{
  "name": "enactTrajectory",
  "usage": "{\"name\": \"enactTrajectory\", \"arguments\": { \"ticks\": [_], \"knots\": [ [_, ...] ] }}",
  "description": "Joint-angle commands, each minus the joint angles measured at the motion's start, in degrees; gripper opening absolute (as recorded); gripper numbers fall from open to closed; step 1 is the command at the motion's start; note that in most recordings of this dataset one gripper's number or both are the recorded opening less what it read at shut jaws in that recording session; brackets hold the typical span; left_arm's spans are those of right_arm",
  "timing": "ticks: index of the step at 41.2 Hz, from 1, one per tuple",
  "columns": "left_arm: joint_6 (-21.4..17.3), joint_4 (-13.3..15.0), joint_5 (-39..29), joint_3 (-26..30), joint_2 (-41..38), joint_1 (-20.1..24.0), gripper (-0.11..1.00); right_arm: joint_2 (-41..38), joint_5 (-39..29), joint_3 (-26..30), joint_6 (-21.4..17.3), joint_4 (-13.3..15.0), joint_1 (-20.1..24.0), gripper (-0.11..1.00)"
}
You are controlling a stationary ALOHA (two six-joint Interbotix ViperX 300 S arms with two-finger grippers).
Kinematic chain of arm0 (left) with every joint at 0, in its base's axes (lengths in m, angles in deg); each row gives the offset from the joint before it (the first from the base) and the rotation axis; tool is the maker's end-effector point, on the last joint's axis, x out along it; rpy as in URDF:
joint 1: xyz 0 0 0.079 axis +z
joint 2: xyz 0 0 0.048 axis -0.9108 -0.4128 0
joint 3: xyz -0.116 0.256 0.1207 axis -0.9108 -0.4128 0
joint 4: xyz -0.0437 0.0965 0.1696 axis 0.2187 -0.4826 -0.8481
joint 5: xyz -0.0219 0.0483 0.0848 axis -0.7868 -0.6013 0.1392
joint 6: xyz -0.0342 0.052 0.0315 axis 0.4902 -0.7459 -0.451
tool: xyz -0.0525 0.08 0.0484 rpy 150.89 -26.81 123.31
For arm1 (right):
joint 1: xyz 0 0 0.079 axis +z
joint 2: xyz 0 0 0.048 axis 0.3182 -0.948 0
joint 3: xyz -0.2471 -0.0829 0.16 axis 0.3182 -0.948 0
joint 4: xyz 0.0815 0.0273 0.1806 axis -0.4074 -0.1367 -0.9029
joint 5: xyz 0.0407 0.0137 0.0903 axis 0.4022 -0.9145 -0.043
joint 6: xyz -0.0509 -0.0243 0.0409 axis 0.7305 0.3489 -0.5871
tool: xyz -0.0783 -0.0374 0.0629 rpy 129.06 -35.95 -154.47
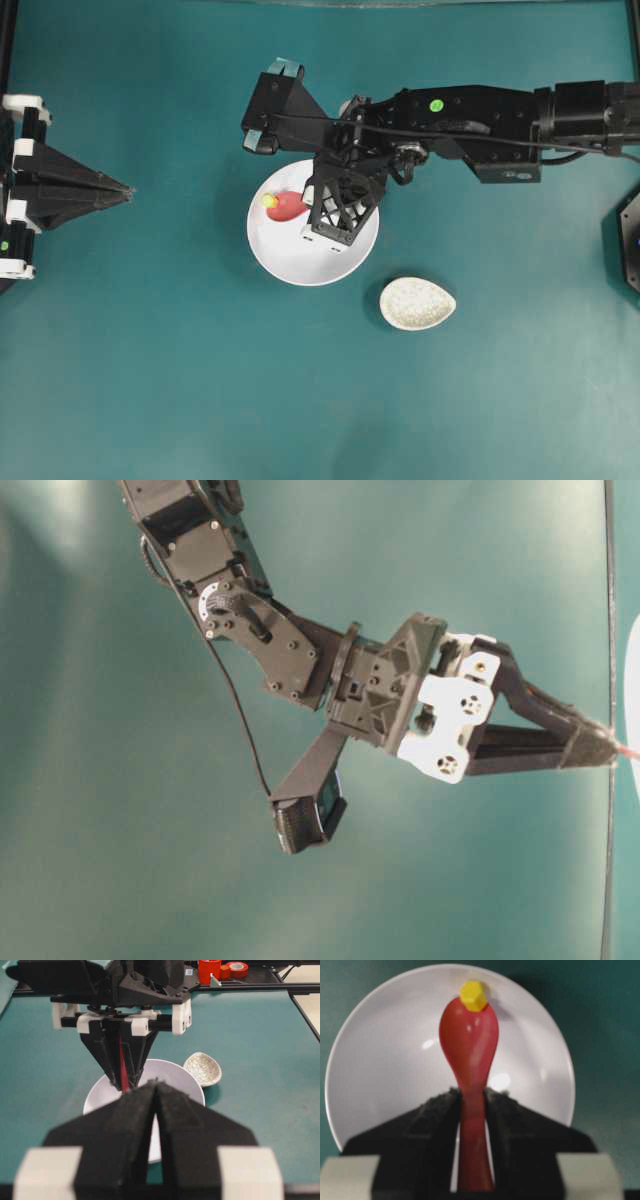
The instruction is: Scoop the yellow hexagonal prism block from the bowl with a spoon using the right arm.
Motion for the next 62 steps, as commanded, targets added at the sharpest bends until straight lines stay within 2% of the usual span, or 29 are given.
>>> {"name": "enactTrajectory", "arguments": {
  "ticks": [1, 22, 43, 62],
  "knots": [
    [0.0, -0.2, 0.6, 0.5, -0.5, -0.1, 0.01, 1.1, 0.4, 1.7, -0.1, 0.6, -0.1, 0.24],
    [0.0, -0.2, 0.6, 0.5, -0.5, -0.1, 0.01, 1.3, 0.4, 2.8, 0.0, 2.1, -0.8, 0.24],
    [0.0, -0.2, 0.6, 0.5, -0.5, 0.0, 0.01, 4.0, 0.6, 2.8, -0.1, 2.3, -1.0, 0.24],
    [0.0, -0.2, 0.4, 0.5, -0.5, -0.1, 0.01, 6.3, 5.5, 2.2, 0.1, 2.3, -1.0, 0.24]
  ]
}}
